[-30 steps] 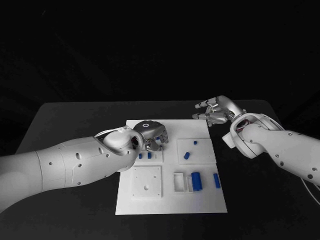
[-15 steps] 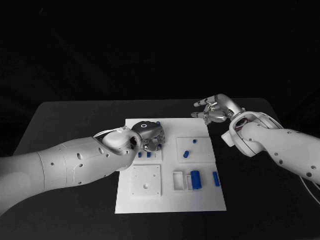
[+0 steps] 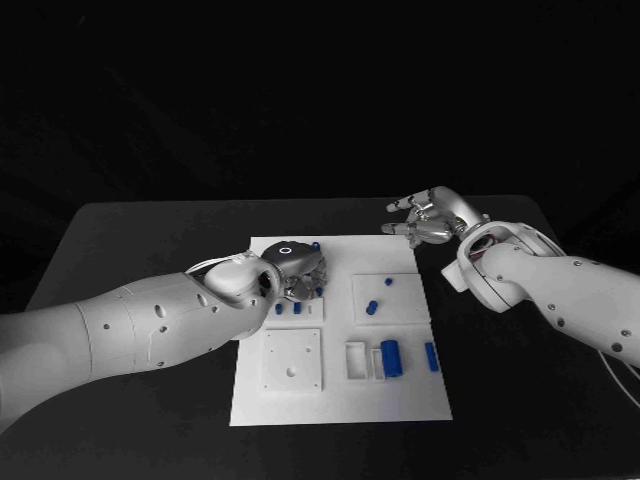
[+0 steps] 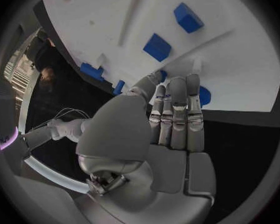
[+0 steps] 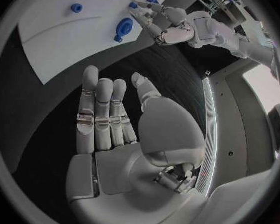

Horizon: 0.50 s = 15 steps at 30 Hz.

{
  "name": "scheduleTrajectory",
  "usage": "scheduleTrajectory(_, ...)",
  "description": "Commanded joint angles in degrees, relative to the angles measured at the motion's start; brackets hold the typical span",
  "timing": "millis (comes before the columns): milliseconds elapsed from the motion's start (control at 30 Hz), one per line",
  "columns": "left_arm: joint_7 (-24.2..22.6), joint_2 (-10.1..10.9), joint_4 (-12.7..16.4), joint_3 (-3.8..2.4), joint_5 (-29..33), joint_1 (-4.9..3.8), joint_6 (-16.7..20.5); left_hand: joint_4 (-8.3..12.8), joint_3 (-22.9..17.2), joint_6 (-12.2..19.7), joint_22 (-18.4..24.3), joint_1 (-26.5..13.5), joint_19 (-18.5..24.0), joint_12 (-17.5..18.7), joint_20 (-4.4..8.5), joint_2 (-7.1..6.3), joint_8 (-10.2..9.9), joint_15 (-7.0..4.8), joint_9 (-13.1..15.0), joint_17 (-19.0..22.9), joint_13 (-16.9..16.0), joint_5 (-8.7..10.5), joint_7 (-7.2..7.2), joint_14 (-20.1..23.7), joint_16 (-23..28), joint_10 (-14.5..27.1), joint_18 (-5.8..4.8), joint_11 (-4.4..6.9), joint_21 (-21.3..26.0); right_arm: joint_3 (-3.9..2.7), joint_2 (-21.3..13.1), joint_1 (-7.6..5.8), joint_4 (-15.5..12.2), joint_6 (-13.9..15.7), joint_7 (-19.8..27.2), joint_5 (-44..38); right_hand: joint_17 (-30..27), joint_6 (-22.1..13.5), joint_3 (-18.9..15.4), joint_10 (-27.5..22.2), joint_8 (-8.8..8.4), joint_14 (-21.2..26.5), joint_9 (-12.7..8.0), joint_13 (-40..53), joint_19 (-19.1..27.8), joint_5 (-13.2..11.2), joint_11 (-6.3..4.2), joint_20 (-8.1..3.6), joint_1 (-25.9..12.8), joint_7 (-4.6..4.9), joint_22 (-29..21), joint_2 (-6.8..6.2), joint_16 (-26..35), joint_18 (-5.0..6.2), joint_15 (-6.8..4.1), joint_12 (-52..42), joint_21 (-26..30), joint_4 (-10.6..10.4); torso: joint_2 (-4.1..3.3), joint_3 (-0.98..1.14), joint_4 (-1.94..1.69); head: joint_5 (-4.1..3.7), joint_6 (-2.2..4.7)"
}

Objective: Assemble the parts on the task board

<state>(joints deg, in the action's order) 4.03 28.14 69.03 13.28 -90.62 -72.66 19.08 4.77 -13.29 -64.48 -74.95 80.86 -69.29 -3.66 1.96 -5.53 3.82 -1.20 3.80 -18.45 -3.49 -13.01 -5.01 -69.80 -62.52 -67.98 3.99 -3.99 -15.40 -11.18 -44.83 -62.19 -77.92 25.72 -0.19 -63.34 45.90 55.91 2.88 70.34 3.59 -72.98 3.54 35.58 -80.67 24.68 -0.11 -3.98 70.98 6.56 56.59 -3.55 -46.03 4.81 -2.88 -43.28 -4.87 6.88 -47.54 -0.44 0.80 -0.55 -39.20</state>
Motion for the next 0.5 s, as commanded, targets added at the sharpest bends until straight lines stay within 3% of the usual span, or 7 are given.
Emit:
scheduleTrajectory(33, -0.7, -0.3, -0.2, -0.02, -0.4, 0.16, -0.7, 0.0, -0.5, -0.4, -1.3, 0.1, 0.3, 0.3, 0.28, 0.78, -0.2, 0.02, -0.1, 0.0, 0.1, -0.06, -0.07, -0.2, -0.3, -0.5, 1.09, 0.11, -0.5, -0.02, 0.0, 0.03, -0.2, -0.2, 0.7, 0.0, 0.0, 0.2, 0.1, -0.3, -0.05, 0.3, 0.0, -0.1, -0.3, 0.1, 0.14, 0.03, 0.3, 0.16, 0.0, -0.34, -0.3, -0.57, -0.04, -0.4, -0.3, -0.1, -0.01, -0.04, 0.03, -0.04, -0.01)
scheduleTrajectory(133, -0.8, -0.5, -0.5, -0.02, -0.4, 0.29, -0.6, -0.3, -0.6, -0.3, -1.3, 0.0, 0.4, 0.3, 0.33, 0.97, -0.2, -0.03, -0.1, -0.1, 0.1, 0.07, -0.14, -0.3, -0.4, -0.7, 1.08, 0.17, -0.9, -0.02, 0.0, 0.03, -0.3, -0.3, 0.7, 0.0, 0.0, 0.2, 0.1, -0.3, -0.05, 0.3, 0.0, -0.1, -0.3, 0.1, 0.14, 0.03, 0.3, 0.16, 0.0, -0.34, -0.3, -0.57, -0.04, -0.4, -0.3, -0.1, -0.06, -0.05, 0.03, -0.04, 0.03)
scheduleTrajectory(233, -0.9, -0.7, -0.8, -0.02, -0.3, 0.38, -0.6, -0.9, -0.4, -0.2, -1.2, -0.4, 0.3, 0.3, 0.29, 1.14, -0.2, -0.07, -0.1, -0.1, 0.1, 1.78, -0.03, -0.5, -0.5, -0.7, 1.0, 0.24, -0.9, -0.02, 0.0, 0.03, -0.3, -0.3, 0.7, 0.0, 0.0, 0.2, 0.1, -0.3, -0.05, 0.3, 0.0, -0.1, -0.3, 0.1, 0.14, 0.03, 0.3, 0.16, 0.0, -0.34, -0.3, -0.57, -0.04, -0.4, -0.3, -0.1, -0.04, -0.03, 0.04, -0.13, -0.01)
scheduleTrajectory(500, -1.0, -1.1, -1.3, -0.02, -0.2, 0.6, -1.2, -2.0, 0.4, 0.3, -1.1, -0.1, -0.1, 0.3, 0.35, 0.99, -0.2, -0.11, -0.1, -0.1, 0.1, 2.19, 0.13, -0.7, -0.6, -0.7, 0.86, 0.28, -0.3, -0.02, 0.0, 0.03, -0.5, -0.4, 0.6, 0.0, 0.0, 0.2, 0.1, -0.3, -0.05, 0.3, 0.0, -0.1, -0.3, 0.1, 0.14, 0.03, 0.3, 0.16, 0.0, -0.34, -0.3, -0.57, -0.04, -0.4, -0.3, -0.1, 0.0, 0.0, 0.01, -0.23, -0.19)
